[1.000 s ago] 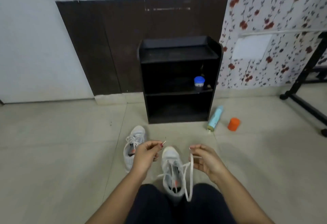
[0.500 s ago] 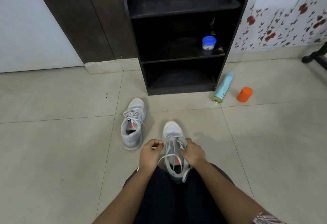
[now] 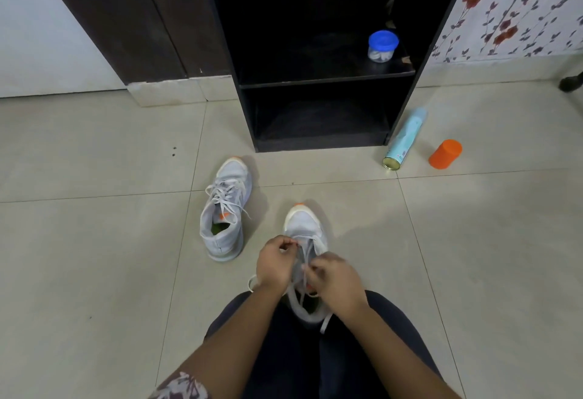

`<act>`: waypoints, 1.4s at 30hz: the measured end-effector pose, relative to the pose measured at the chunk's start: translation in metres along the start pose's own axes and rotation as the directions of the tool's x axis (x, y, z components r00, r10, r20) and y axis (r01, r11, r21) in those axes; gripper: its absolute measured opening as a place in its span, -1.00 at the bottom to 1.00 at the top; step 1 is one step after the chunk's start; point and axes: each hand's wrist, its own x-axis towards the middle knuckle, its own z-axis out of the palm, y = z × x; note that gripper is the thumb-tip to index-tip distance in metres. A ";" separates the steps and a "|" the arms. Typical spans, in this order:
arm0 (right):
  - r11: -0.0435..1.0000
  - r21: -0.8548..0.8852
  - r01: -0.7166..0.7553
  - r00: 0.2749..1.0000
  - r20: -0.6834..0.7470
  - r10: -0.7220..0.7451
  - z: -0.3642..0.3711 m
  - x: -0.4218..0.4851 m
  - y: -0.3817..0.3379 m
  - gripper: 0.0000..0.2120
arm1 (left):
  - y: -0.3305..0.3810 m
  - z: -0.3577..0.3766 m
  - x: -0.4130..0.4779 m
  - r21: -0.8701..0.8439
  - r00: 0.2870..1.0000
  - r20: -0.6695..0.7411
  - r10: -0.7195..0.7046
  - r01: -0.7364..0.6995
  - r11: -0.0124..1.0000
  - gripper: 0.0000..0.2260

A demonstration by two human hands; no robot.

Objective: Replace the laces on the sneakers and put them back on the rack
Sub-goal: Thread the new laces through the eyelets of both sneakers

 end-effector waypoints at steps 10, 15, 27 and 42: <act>0.938 0.238 -0.252 0.960 -0.059 0.273 0.020 0.049 0.027 -0.74 | -0.002 0.022 0.018 0.458 0.985 0.010 0.172 -0.158 0.875 -0.87; 0.873 0.384 -0.299 0.937 -0.056 0.346 0.020 0.048 0.034 -0.81 | -0.002 0.034 0.014 0.601 0.973 0.021 0.228 -0.195 0.775 -0.82; 0.481 0.774 -0.411 0.879 0.197 0.434 0.026 0.067 0.044 -0.87 | -0.009 0.036 0.018 0.504 0.985 0.014 0.174 -0.158 0.849 -0.87; 0.926 0.214 -0.310 0.902 -0.243 0.358 0.001 0.056 0.071 -0.63 | -0.032 0.010 0.018 -0.008 0.947 0.144 0.288 -0.290 0.957 -0.53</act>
